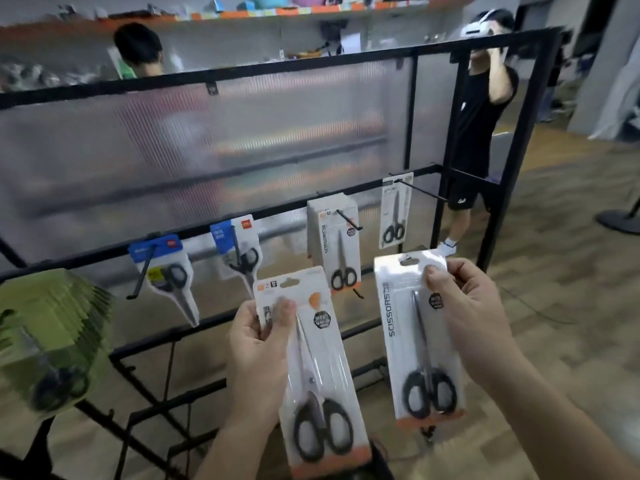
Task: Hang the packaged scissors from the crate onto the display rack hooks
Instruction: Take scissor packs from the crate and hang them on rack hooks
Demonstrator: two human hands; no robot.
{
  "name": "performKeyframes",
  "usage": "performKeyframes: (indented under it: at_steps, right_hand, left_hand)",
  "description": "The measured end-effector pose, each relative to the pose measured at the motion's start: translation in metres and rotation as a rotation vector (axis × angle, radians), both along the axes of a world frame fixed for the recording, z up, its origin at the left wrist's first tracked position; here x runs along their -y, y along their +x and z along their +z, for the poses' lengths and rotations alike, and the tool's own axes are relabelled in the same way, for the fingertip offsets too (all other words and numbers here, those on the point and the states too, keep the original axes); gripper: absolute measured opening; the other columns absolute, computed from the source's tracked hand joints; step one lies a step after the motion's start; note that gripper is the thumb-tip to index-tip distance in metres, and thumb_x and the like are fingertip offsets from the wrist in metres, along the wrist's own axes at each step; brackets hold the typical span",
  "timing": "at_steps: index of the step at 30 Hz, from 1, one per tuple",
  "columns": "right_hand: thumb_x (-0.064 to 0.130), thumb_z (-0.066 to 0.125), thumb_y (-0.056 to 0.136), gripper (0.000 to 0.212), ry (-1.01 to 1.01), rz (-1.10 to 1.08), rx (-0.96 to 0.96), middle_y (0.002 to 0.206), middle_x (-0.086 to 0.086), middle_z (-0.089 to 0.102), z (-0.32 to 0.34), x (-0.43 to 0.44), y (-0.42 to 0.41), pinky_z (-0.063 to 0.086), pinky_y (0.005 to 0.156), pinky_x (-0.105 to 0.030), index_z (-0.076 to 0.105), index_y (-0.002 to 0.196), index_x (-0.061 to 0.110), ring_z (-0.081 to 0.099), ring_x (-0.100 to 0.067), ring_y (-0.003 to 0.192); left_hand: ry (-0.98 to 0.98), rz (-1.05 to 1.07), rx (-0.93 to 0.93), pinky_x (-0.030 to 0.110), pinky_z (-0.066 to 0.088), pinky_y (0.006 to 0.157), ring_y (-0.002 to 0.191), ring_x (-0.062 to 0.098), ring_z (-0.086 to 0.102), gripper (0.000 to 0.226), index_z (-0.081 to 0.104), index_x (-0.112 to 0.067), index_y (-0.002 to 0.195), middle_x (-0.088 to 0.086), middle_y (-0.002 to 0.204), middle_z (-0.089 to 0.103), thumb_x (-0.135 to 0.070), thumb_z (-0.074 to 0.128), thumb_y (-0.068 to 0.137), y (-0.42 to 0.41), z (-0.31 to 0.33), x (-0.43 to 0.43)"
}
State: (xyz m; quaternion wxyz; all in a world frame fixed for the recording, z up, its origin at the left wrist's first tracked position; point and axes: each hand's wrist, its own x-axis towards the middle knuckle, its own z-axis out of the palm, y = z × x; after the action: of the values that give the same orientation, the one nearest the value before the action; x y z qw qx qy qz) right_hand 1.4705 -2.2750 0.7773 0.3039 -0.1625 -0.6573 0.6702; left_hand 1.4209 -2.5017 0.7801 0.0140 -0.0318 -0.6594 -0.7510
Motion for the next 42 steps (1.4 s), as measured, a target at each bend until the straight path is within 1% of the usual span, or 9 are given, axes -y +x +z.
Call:
performKeyframes:
  at_steps: [3,8,14,17,23,29,35,39,42]
  right_hand:
    - [0.026,0.062,0.102,0.015,0.076,0.005,0.002,0.082,-0.022,0.062,0.002,0.006,0.002,0.043,0.068,-0.041,0.066,0.092,0.014,0.051,-0.024,0.072]
    - [0.025,0.062,0.101,0.017,0.128,0.056,0.018,0.074,-0.009,0.055,0.010,0.006,-0.002,0.033,0.059,-0.036,0.063,0.092,0.011,0.041,-0.023,0.069]
    - [0.025,0.065,0.100,0.017,0.129,0.119,0.054,0.069,-0.002,0.069,0.012,0.003,-0.007,0.045,0.068,-0.039,0.065,0.088,0.013,0.057,-0.023,0.066]
    - [0.024,0.065,0.100,0.018,0.096,0.121,0.092,0.075,-0.002,0.074,0.011,-0.004,-0.011,0.051,0.071,-0.038,0.066,0.092,0.008,0.066,-0.017,0.067]
    - [0.026,0.064,0.100,0.021,0.078,0.146,0.139,0.089,-0.009,0.077,0.009,-0.018,-0.012,0.058,0.074,-0.044,0.067,0.098,0.006,0.073,-0.024,0.076]
    - [0.024,0.066,0.099,0.019,0.068,0.141,0.152,0.083,-0.007,0.076,0.003,-0.020,-0.021,0.055,0.067,-0.038,0.067,0.098,0.005,0.070,-0.017,0.069]
    - [0.026,0.068,0.097,0.016,0.085,0.077,0.166,0.089,-0.012,0.077,-0.012,-0.010,-0.029,0.057,0.083,-0.052,0.070,0.088,0.013,0.071,-0.036,0.085]
    - [0.027,0.068,0.097,0.019,0.013,0.069,0.137,0.078,-0.009,0.073,-0.016,-0.003,-0.037,0.049,0.070,-0.046,0.069,0.086,0.013,0.062,-0.028,0.072]
    - [0.027,0.068,0.097,0.021,0.021,0.084,0.087,0.082,-0.014,0.073,-0.017,-0.006,-0.051,0.054,0.073,-0.050,0.068,0.091,0.008,0.063,-0.024,0.074]
  left_hand:
    - [0.032,-0.038,0.026,0.045,0.060,0.084,0.095,0.025,0.077,0.023,0.063,-0.019,0.114,0.004,0.101,0.080,-0.033,0.063,0.095,-0.003,-0.005,0.003]
    - [0.120,-0.080,0.050,0.046,0.060,0.086,0.099,0.024,0.076,0.022,0.060,-0.019,0.120,0.004,0.106,0.079,-0.030,0.058,0.102,-0.002,0.000,0.005]
    - [0.130,-0.079,0.084,0.056,0.054,0.100,0.106,0.026,0.075,0.024,0.057,-0.017,0.126,0.005,0.113,0.078,-0.030,0.052,0.106,-0.004,0.002,0.010]
    - [0.119,-0.058,0.091,0.057,0.053,0.102,0.107,0.025,0.074,0.022,0.059,-0.020,0.123,0.004,0.113,0.078,-0.031,0.051,0.106,-0.003,0.000,0.008]
    - [0.145,-0.075,0.114,0.058,0.054,0.100,0.104,0.026,0.075,0.020,0.061,-0.020,0.121,0.005,0.110,0.079,-0.029,0.051,0.106,-0.004,0.000,-0.008]
    - [0.200,-0.063,0.141,0.059,0.054,0.099,0.104,0.031,0.075,0.021,0.060,-0.017,0.124,0.010,0.112,0.078,-0.024,0.049,0.107,-0.007,-0.005,-0.009]
    - [0.188,-0.099,0.114,0.057,0.054,0.099,0.106,0.029,0.074,0.022,0.061,-0.019,0.124,0.008,0.112,0.078,-0.025,0.050,0.106,-0.015,-0.014,0.004]
    - [0.143,-0.153,0.030,0.052,0.055,0.097,0.109,0.030,0.073,0.023,0.067,-0.019,0.121,0.008,0.115,0.077,-0.023,0.055,0.102,-0.017,-0.016,0.006]
    - [0.119,-0.125,-0.020,0.059,0.050,0.104,0.113,0.032,0.071,0.023,0.071,-0.023,0.117,0.009,0.117,0.076,-0.027,0.059,0.097,-0.023,-0.020,-0.002]
